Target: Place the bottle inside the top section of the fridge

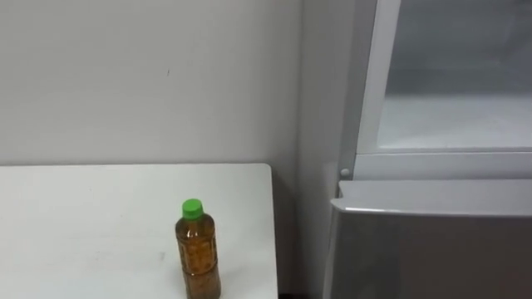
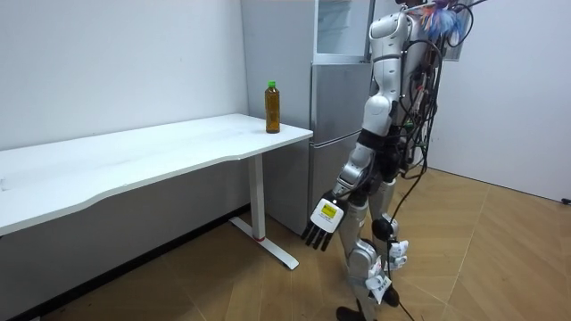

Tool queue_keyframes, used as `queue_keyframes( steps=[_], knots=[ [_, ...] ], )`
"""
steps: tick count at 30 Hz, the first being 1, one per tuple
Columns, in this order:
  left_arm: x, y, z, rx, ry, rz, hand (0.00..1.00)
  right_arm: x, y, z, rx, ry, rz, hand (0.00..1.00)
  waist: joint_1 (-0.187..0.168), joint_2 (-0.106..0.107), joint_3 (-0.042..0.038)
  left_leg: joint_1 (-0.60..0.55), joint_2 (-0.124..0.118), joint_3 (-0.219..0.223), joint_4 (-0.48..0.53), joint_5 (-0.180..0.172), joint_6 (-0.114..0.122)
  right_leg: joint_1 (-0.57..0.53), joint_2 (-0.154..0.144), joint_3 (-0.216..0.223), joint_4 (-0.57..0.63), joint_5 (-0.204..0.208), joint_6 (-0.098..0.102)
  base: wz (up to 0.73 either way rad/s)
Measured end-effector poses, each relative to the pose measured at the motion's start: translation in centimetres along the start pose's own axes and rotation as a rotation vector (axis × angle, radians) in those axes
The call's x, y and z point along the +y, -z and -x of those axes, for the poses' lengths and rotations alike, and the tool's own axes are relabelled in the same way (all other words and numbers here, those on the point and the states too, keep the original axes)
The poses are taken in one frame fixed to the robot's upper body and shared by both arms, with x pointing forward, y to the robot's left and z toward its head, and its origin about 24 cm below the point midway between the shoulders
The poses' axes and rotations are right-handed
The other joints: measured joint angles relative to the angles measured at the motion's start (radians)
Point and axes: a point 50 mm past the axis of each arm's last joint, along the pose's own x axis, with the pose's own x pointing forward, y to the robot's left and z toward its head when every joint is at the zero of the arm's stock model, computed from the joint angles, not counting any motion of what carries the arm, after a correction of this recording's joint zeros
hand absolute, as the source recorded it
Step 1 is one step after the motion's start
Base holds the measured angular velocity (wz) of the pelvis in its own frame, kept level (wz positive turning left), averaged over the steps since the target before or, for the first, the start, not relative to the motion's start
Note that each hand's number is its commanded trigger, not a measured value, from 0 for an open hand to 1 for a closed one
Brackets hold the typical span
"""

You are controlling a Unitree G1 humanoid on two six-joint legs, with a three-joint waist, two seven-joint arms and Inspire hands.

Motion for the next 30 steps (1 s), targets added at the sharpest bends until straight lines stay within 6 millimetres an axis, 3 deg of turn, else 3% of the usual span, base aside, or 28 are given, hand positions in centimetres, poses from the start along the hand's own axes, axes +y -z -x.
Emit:
queue_keyframes(
  steps=[18,30],
  knots=[
    [0.1,-0.2,-0.1,0.001,0.014,-0.008,0.0,0.3,-0.3,-0.1,-0.001,0.004,0.027,0.0,-0.001,-0.001,-0.0001,-0.015,-0.002,-0.005,0.003,0.0,0.0,-0.006,0.0,-0.001,-0.001,0.0,0.0,0.01],
    [0.0,-1.0,-0.1,-0.051,0.002,-0.019,0.0,2.0,-2.3,-0.5,-0.067,-0.052,0.124,0.0,0.004,-0.011,0.0028,-0.02,-0.006,-0.01,0.0,0.0,0.0,-0.012,-0.005,-0.013,-0.001,0.0,0.001,0.02]
  ],
)
